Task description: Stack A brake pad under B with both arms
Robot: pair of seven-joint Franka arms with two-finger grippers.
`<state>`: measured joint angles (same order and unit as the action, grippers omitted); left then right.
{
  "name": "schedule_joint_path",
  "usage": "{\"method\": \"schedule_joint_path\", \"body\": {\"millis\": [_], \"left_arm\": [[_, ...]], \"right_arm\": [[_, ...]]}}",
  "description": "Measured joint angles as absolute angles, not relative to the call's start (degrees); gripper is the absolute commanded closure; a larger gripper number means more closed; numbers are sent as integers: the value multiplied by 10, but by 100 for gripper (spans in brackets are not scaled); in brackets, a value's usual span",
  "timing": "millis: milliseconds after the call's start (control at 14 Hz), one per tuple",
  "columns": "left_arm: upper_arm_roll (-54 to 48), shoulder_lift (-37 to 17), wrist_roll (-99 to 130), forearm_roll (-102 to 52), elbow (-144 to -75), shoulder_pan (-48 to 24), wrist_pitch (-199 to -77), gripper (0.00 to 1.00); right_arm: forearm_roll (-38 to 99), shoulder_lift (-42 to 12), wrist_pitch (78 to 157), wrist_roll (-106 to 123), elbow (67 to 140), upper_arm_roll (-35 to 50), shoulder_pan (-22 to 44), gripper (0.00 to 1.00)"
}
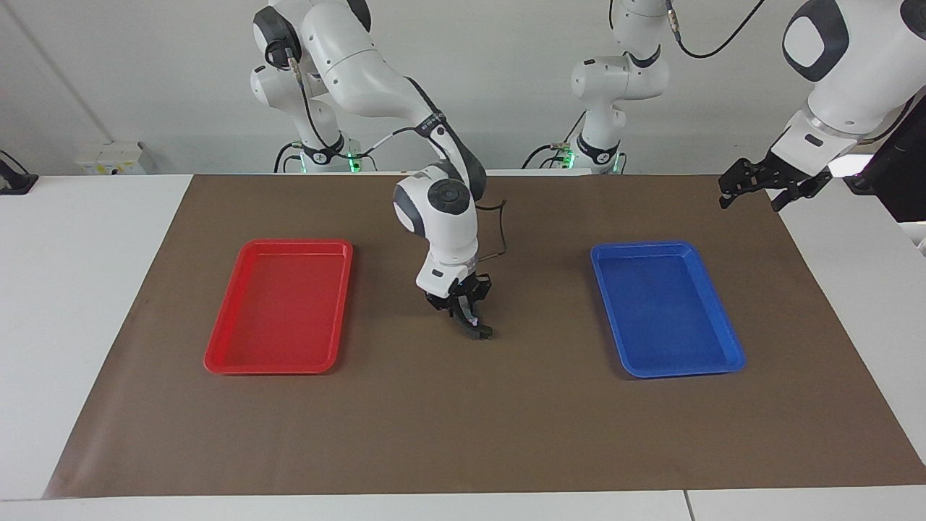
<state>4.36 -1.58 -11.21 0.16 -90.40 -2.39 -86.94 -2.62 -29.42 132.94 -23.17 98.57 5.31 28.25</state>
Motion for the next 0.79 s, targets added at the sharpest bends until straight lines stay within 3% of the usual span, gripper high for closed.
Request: {"method": "schedule_joint_path", "body": {"millis": [71, 143, 571, 786], "left_arm": [[44, -16, -112, 2, -904, -24, -869, 0], [44, -16, -112, 2, -904, -24, -869, 0], [44, -16, -112, 2, -904, -24, -869, 0], [44, -16, -112, 2, -904, -24, -869, 0]], "right_arm": [[-26, -294, 1329, -232, 985, 53, 283, 50], [-26, -294, 1329, -232, 985, 53, 283, 0], [-26, -292, 1325, -233, 975, 50, 282, 0], [-28, -254, 1281, -256, 969, 33, 266, 0]]}}
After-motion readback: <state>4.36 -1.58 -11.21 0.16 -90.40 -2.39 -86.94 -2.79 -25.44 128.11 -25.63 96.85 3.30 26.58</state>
